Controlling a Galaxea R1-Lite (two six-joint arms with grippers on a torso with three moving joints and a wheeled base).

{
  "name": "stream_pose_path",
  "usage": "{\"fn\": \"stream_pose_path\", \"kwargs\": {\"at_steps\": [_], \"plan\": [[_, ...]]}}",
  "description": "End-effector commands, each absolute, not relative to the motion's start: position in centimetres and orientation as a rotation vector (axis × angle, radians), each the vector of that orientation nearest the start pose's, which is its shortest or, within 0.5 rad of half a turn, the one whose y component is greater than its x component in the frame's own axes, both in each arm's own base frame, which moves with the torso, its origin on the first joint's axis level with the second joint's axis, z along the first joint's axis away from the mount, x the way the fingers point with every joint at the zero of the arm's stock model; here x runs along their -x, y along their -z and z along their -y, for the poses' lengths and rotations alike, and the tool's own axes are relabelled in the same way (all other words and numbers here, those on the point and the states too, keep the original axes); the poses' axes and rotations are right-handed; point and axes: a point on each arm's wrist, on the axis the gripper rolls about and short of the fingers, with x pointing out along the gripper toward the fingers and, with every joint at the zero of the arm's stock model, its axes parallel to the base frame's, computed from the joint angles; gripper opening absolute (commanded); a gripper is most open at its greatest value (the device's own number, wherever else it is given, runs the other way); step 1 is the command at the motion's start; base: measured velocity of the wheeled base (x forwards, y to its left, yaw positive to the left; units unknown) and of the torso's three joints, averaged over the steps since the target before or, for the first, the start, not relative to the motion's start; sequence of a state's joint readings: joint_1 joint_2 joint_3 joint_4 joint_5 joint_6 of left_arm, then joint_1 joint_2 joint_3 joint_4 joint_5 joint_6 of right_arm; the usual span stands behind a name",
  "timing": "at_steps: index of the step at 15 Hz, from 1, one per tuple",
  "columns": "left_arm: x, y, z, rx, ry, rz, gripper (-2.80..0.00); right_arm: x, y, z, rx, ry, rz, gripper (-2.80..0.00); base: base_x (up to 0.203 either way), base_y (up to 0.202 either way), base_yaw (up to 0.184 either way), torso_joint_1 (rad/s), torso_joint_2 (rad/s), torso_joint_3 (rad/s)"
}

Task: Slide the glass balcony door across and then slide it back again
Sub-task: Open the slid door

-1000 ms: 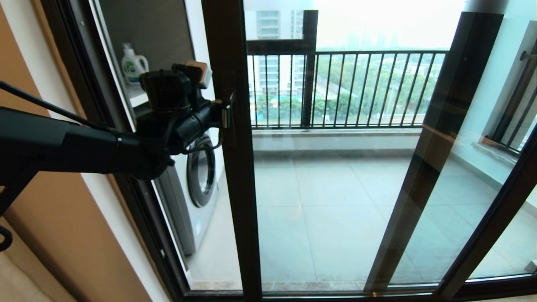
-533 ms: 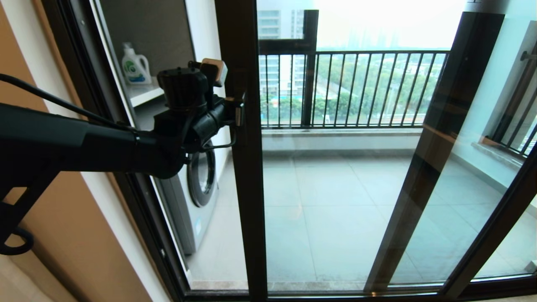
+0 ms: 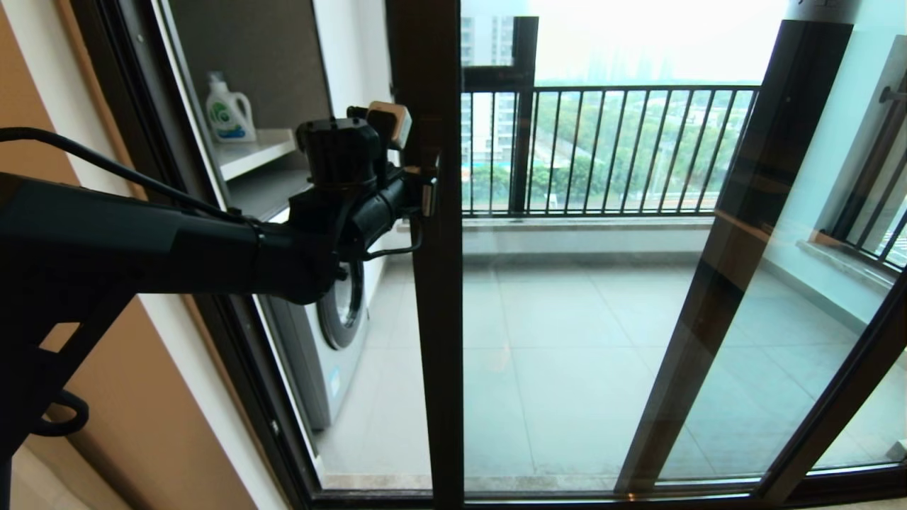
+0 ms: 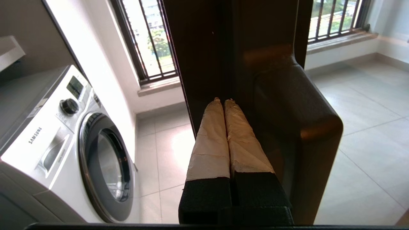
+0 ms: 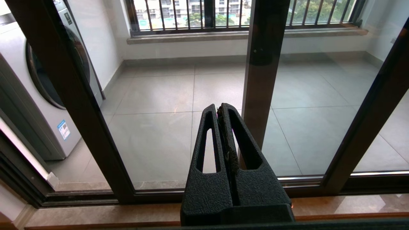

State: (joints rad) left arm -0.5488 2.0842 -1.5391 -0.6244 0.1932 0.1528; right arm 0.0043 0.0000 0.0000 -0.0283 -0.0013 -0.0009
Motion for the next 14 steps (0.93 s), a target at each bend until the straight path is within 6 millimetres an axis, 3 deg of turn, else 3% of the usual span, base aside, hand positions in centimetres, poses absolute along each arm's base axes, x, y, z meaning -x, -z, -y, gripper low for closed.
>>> {"fn": "stream_pose_path", "kwargs": {"at_steps": [1,10,14], "plan": [[-37.8,-24.0,23.2,-0.123,0.360,0.101,-2.80,2.2,-7.6,0.0,0.000,-0.003,0.021,-2.80,0.000,0.000,0.000,0.000,0.00,0.000],[-37.8,-24.0,25.4,-0.113,0.362,0.114,-2.80,2.2,-7.6,0.0,0.001,-0.003,0.021,-2.80,0.000,0.000,0.000,0.000,0.00,0.000],[-37.3,-24.0,24.8,-0.115,0.311,0.090,-2.80,2.2,-7.6,0.0,0.001,-0.003,0.021,-2.80,0.000,0.000,0.000,0.000,0.00,0.000]]}}
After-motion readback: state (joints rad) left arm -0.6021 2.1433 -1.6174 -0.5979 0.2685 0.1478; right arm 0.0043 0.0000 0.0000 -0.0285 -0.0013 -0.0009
